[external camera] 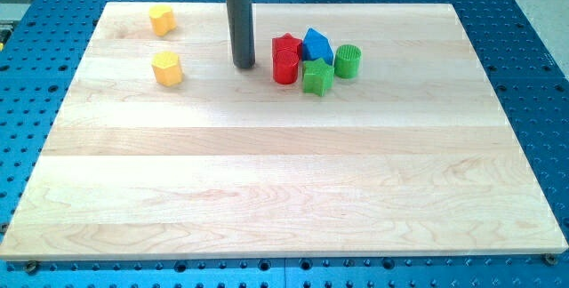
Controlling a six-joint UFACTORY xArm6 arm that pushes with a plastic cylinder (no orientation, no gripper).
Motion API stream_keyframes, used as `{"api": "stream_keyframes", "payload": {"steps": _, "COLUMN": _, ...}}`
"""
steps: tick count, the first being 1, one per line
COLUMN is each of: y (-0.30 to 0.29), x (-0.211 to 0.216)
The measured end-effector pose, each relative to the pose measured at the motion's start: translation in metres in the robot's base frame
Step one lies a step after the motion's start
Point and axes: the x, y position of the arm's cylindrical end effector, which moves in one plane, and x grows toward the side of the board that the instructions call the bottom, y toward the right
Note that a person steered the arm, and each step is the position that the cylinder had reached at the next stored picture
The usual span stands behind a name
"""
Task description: Move your arm to the left of the hexagon
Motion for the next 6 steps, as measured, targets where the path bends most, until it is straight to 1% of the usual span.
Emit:
{"api": "stream_keyframes", "payload": {"steps": 1, "y": -0.007, "x": 0.037}}
{"api": "stream_keyframes", "payload": {"steps": 3, "y": -0.081, "x": 0.064}}
{"api": "stream_keyframes", "payload": {"steps": 4, "y": -0.179, "x": 0.052}}
{"api": "stream_keyframes", "payload": {"steps": 5, "y": -0.226, "x": -0.014}}
{"api": "stream_keyframes", "payload": {"steps": 6, "y": -0.207, "x": -0.084}}
